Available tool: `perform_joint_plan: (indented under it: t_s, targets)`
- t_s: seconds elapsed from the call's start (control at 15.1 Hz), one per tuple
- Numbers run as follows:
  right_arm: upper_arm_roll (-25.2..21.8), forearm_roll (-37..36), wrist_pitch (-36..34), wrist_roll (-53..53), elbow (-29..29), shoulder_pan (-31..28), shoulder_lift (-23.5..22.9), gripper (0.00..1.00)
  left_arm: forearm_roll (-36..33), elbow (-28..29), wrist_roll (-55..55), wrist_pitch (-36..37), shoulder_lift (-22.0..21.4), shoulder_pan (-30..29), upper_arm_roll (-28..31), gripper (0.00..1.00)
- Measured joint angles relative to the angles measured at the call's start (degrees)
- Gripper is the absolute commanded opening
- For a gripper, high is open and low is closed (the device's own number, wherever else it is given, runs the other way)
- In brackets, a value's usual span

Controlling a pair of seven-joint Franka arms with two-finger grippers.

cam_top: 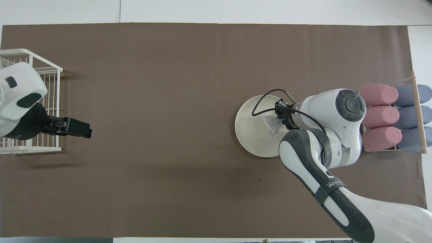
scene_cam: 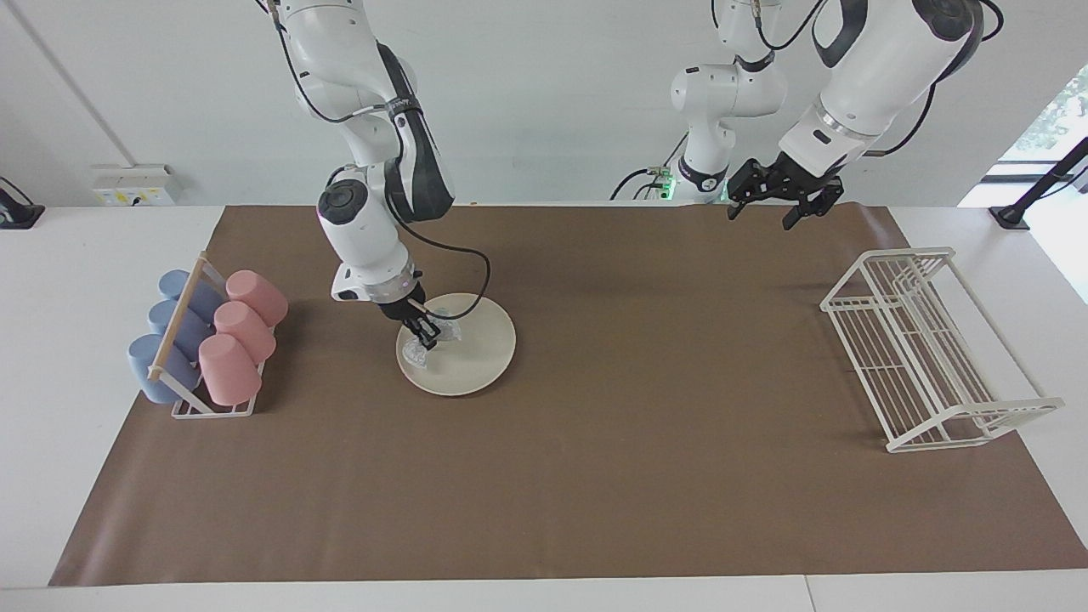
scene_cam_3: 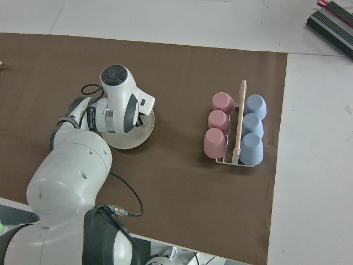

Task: Wipe plate with sponge
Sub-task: 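Rub the sponge in circles over the plate with the right gripper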

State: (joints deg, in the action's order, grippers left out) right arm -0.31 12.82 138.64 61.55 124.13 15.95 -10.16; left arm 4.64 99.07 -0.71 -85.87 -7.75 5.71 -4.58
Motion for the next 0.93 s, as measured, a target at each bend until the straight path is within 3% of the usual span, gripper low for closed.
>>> perform_joint_plan:
  t_s: [0.4,0.93]
  targets:
    - [0.01,0.60,4.58,17.75,0.33,0.50,-1.66,0.00,-4.31,-0.80,-0.12,0.70,-0.05,-0.14,0.82,1.00]
    - [-0.08,0.68,8.76,28.28,0.90,7.74,-3.34,0.00,-5.10,-0.80,-0.36,0.47,-0.05,-0.96,2.45,1.00]
